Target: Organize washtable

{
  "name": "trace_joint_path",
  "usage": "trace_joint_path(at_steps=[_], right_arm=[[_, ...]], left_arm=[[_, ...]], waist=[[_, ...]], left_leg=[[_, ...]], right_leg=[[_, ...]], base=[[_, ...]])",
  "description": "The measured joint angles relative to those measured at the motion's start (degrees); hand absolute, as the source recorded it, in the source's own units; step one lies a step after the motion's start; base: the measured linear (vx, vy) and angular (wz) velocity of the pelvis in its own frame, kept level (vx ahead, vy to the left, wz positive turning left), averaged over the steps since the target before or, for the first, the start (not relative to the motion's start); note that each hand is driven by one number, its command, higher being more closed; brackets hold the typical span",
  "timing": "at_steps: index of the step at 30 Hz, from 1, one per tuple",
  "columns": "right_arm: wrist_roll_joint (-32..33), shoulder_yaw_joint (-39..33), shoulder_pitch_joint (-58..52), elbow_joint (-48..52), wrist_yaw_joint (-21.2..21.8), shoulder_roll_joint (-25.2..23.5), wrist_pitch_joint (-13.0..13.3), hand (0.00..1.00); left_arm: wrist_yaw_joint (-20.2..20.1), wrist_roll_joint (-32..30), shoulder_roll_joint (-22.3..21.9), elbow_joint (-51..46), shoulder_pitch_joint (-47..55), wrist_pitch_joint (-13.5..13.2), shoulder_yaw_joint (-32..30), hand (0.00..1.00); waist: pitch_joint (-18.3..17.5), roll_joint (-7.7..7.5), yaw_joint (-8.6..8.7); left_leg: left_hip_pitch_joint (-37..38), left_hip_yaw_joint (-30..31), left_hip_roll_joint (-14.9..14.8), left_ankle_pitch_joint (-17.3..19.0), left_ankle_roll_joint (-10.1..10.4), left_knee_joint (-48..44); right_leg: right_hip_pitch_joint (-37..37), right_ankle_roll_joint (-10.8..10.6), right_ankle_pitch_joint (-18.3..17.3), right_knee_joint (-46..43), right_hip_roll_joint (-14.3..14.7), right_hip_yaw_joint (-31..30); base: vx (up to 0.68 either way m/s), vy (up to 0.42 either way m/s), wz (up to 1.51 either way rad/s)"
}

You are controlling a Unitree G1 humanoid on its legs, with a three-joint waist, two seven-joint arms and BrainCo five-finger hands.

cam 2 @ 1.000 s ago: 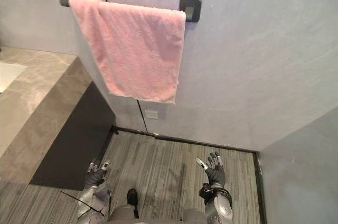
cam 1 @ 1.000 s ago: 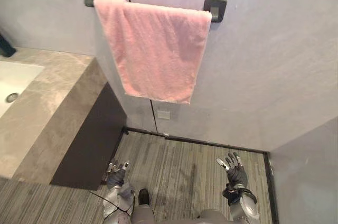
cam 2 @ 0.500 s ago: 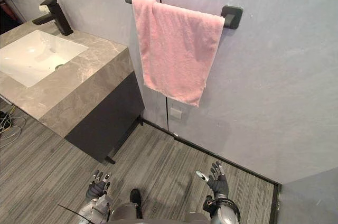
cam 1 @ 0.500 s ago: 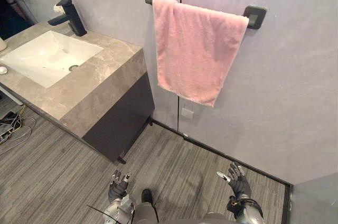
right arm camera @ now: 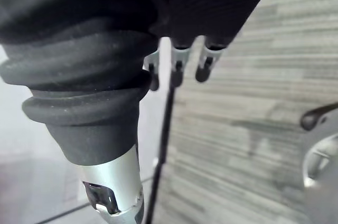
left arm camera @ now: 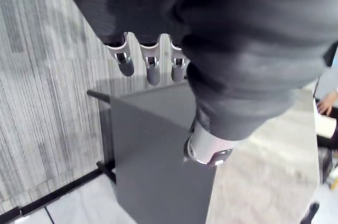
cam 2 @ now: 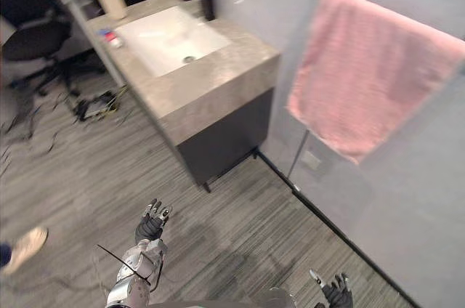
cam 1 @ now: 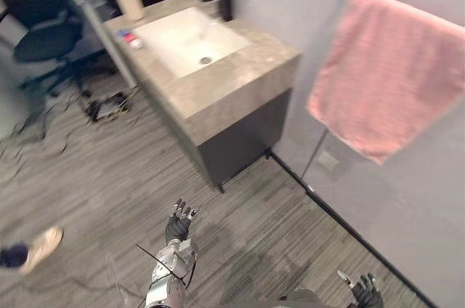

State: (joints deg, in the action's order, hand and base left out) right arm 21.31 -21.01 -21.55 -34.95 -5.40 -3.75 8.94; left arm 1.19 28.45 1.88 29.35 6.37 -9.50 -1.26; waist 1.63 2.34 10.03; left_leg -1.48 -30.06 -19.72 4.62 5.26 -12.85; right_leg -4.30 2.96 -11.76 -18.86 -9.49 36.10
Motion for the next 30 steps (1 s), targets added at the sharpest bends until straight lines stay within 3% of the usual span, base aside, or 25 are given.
trace_joint_path(at_steps=[3,4,5,6,7,8,9,11,15,17,18,20,21,22,23,24,25,26,27,30], right_arm=[[1.6,1.1,1.8,-0.7,0.0,-0.3,-0.3,0.00],[1.8,1.0,2.3,-0.4,-0.2,-0.2,-0.3,0.00],[2.2,1.2,3.3,0.4,-0.6,0.0,-0.2,0.00],[2.8,1.6,3.8,0.5,-0.5,0.1,-0.2,0.00],[3.0,3.5,4.9,0.7,-0.5,0.1,-0.2,0.00],[3.4,5.9,5.1,1.5,-0.6,0.1,-0.1,0.00],[3.4,7.0,5.1,2.3,-0.6,0.0,0.0,0.00],[3.4,7.7,6.8,3.2,-0.6,0.3,0.5,0.00],[2.6,8.5,8.2,3.3,-0.5,0.2,0.1,0.00],[2.7,9.5,7.8,4.5,-0.4,0.2,-0.8,0.00],[2.8,10.0,7.0,5.9,-0.1,0.2,-0.7,0.00],[2.8,10.5,5.5,8.0,0.7,0.2,-0.7,0.00],[2.8,12.0,4.5,9.1,0.7,0.2,-0.7,0.00],[2.7,12.8,4.1,9.6,0.9,0.2,-0.6,0.00],[2.2,14.4,3.6,9.7,1.8,0.0,-0.5,0.00],[0.7,16.0,3.0,9.8,2.5,-0.1,-0.5,0.00],[0.4,17.1,2.5,9.8,2.9,-0.1,-0.4,0.00],[-0.1,17.4,2.2,9.8,3.1,0.1,-0.4,0.00],[-0.5,17.4,2.5,9.3,3.1,0.3,-0.3,0.00],[-1.9,17.7,3.1,8.8,3.2,1.4,-0.2,0.00]], left_arm=[[-0.2,-0.1,2.6,0.7,0.0,0.5,1.8,0.00],[-0.3,-0.1,2.7,0.7,0.2,0.6,1.9,0.00],[-0.5,-0.3,2.3,0.7,0.4,0.6,2.4,0.00],[-0.6,-0.8,2.6,0.8,0.3,0.5,2.2,0.00],[-0.9,-1.9,3.8,1.4,-0.8,0.4,1.4,0.00],[-1.2,-3.1,5.9,1.8,-2.3,0.3,0.9,0.00],[-1.2,-4.3,7.0,2.1,-3.4,0.3,0.2,0.00],[-1.1,-5.9,6.2,1.8,-3.2,0.3,-1.2,0.00],[-1.1,-8.4,5.3,1.0,-2.8,0.3,-1.3,0.00],[-0.9,-8.8,5.2,-1.1,-1.3,0.1,-1.3,0.00],[-0.9,-8.8,5.3,-1.6,-0.6,0.1,-1.3,0.00],[-0.8,-8.8,5.3,-2.0,0.9,0.1,-1.4,0.00],[-0.8,-8.8,5.1,-2.4,2.2,0.1,-1.4,0.00],[-0.7,-8.8,5.0,-2.8,3.2,0.1,-1.6,0.00],[-0.7,-8.8,5.0,-3.4,5.2,0.0,-1.6,0.00],[-0.7,-8.8,5.0,-3.8,5.9,0.0,-1.6,0.00],[-0.7,-8.8,4.9,-4.6,6.1,-0.1,-1.5,0.00],[-0.7,-8.8,4.0,-4.6,6.0,-0.4,-1.6,0.00],[-0.5,-8.8,3.5,-4.6,6.0,-0.6,-1.8,0.00],[0.4,-8.9,-0.5,-4.6,6.2,-0.8,-1.8,0.00]], waist=[[-0.4,-1.08,-0.04],[-0.3,-0.95,-0.16],[0.6,-0.02,-0.43],[0.7,0.39,-0.49],[0.8,0.76,-0.54],[1.8,-2.70,-1.00],[3.0,-4.06,-1.48],[4.4,-2.76,-3.10],[8.0,-0.37,-4.47],[8.2,-0.46,-4.56],[8.4,-0.76,-4.36],[8.5,-1.07,-4.32],[8.8,-1.91,-4.30],[9.0,-1.87,-4.39],[8.6,-2.45,-4.27],[7.8,-3.54,-3.90],[7.0,-4.83,-3.63],[6.3,-5.86,-3.66],[5.5,-6.56,-3.95],[4.4,-4.24,-3.95]], left_leg=[[-1.0,1.7,2.8,-0.6,3.9,6.9],[-0.6,1.8,3.1,-0.8,3.7,7.8],[0.5,2.2,3.4,-1.1,3.3,8.1],[0.3,2.7,2.8,-0.9,3.1,7.7],[-0.9,3.4,1.8,-0.8,3.1,6.4],[-1.1,3.4,3.5,0.0,3.0,3.9],[-1.1,3.8,4.2,2.7,3.2,0.6],[-3.3,4.0,1.7,6.1,3.5,-5.5],[-3.9,4.9,2.9,8.1,2.0,-7.2],[-5.1,7.2,4.7,9.4,0.9,-7.4],[-5.4,9.3,5.8,9.7,0.5,-7.3],[-5.3,12.1,6.8,9.8,0.4,-7.0],[-3.9,13.8,7.3,9.7,0.2,-6.0],[-2.8,14.7,7.7,9.4,-0.2,-5.0],[-1.1,16.3,7.7,8.7,-0.3,-3.3],[-0.5,17.6,7.7,7.8,0.1,-1.9],[-0.5,17.9,8.4,6.9,0.9,-0.9],[-0.8,19.0,9.6,6.3,1.1,-0.7],[-0.8,18.9,10.2,5.9,1.4,-0.7],[-0.3,18.9,9.5,2.2,1.6,2.7]], right_leg=[[-1.4,-1.4,2.2,-1.0,-1.6,1.6],[-1.8,-0.8,2.8,-2.8,-2.3,1.4],[-5.5,0.9,3.8,-11.4,-4.9,1.1],[-7.1,-2.7,1.5,-12.3,-4.6,-0.5],[-7.8,-7.1,0.4,-0.5,-1.3,-3.6],[-7.9,-3.8,11.8,8.4,-1.9,-4.9],[-7.1,-3.8,15.9,8.6,-3.6,-4.6],[-6.4,-4.2,16.1,8.9,-2.6,-5.1],[-6.4,-4.6,16.4,6.7,-5.2,-5.4],[-9.0,-4.5,16.5,2.1,-6.5,-13.3],[-9.4,-4.9,17.1,0.5,-6.5,-20.0],[-9.5,-4.5,17.5,-2.7,-5.5,-27.3],[-10.1,-4.2,17.8,-7.2,-5.1,-30.5],[-10.6,-4.0,17.6,-9.6,-4.9,-31.8],[-11.6,-4.5,14.2,-14.4,-3.4,-34.2],[-11.7,-5.4,7.4,-16.6,-0.5,-35.0],[-11.4,-6.6,5.3,-14.3,2.1,-35.5],[-10.1,-6.1,2.4,-10.7,2.6,-35.9],[-8.4,-7.1,1.7,-8.3,2.6,-37.1],[-6.1,-6.8,1.9,-3.0,3.4,-36.1]], base=[[0.02,0.304,0.93],[0.03,0.262,0.49],[0.02,0.181,0.20],[-0.01,0.136,0.21],[-0.02,0.030,0.31],[-0.02,-0.016,0.44],[-0.02,-0.013,0.20],[-0.06,0.025,-0.09],[-0.09,0.099,0.15],[-0.10,0.148,0.53],[-0.08,0.132,0.73],[-0.02,0.115,0.74],[0.05,0.115,0.64],[0.06,0.089,0.50],[0.12,-0.029,0.53],[0.14,-0.136,0.71],[0.22,-0.230,0.75],[0.22,-0.176,0.41],[0.21,-0.138,0.18],[0.19,-0.105,0.12]])
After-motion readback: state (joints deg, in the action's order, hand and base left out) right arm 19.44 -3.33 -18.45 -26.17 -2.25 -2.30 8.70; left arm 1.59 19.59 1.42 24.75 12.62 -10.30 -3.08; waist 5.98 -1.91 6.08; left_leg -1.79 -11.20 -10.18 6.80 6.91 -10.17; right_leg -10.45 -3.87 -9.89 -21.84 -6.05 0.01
